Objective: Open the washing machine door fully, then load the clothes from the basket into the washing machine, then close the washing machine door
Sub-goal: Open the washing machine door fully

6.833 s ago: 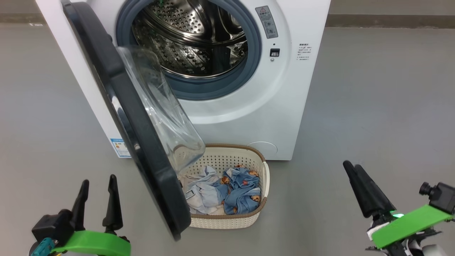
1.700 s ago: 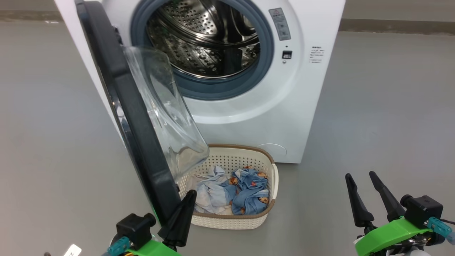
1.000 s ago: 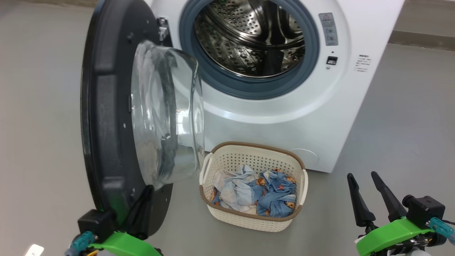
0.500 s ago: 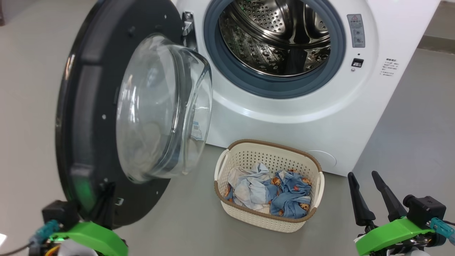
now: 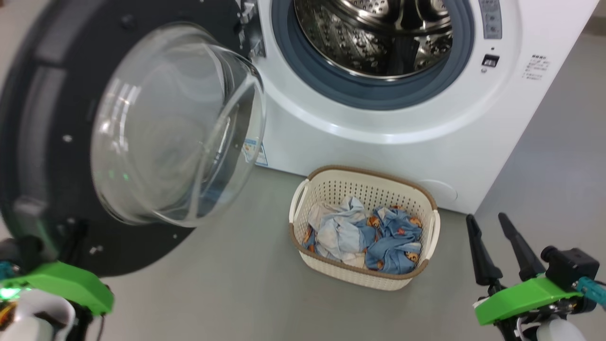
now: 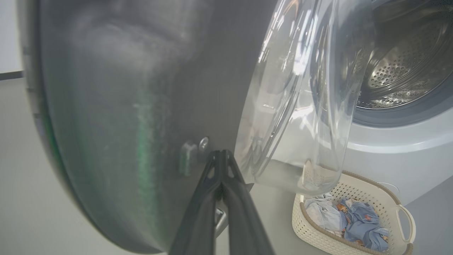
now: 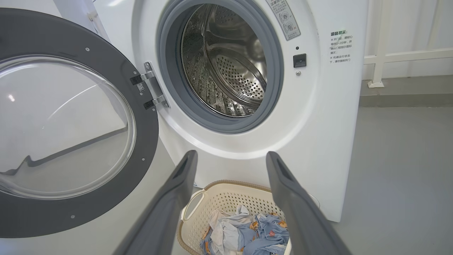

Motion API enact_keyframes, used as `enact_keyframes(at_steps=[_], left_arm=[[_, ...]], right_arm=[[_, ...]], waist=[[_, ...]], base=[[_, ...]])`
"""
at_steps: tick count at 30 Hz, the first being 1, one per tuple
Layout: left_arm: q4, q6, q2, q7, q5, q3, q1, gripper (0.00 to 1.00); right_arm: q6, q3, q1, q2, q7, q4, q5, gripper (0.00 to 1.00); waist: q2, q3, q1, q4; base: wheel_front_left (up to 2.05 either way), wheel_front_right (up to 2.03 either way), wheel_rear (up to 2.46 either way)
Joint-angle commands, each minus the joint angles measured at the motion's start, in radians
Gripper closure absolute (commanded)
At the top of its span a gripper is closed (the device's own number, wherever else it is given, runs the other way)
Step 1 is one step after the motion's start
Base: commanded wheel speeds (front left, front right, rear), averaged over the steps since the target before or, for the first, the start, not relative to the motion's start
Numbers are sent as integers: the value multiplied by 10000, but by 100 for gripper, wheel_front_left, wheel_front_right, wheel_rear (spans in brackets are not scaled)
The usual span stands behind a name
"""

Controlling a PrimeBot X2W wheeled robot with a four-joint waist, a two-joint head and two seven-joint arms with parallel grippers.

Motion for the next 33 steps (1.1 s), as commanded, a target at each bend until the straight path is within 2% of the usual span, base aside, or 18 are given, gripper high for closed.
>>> enact_keyframes(at_steps=[1, 11, 20, 24, 33], left_arm=[[114, 26, 694, -134, -83, 651, -739, 100], [1640, -327, 1246, -385, -199, 899, -2247, 100], [3426, -606, 1332, -662, -89, 699, -3837, 100], [4135, -607, 1341, -980, -108, 750, -4355, 100], [5619, -910, 1607, -1293, -26, 627, -5284, 100]], right_arm=[[16, 144, -411, -117, -122, -298, -47, 0], [16, -185, -836, -101, -122, -401, -121, 0], [16, -189, -1352, -229, -122, -380, -186, 0], [16, -153, -1557, -263, -122, -330, -189, 0], [16, -116, -1626, -204, -122, -252, -148, 0]], waist=[[-1, 346, 0, -11], [-1, 1200, 0, 168], [-1, 1870, 0, 431], [-1, 2008, 0, 437], [-1, 1984, 0, 311]], base=[[0, 0, 0], [0, 0, 0], [0, 0, 0], [0, 0, 0], [0, 0, 0]])
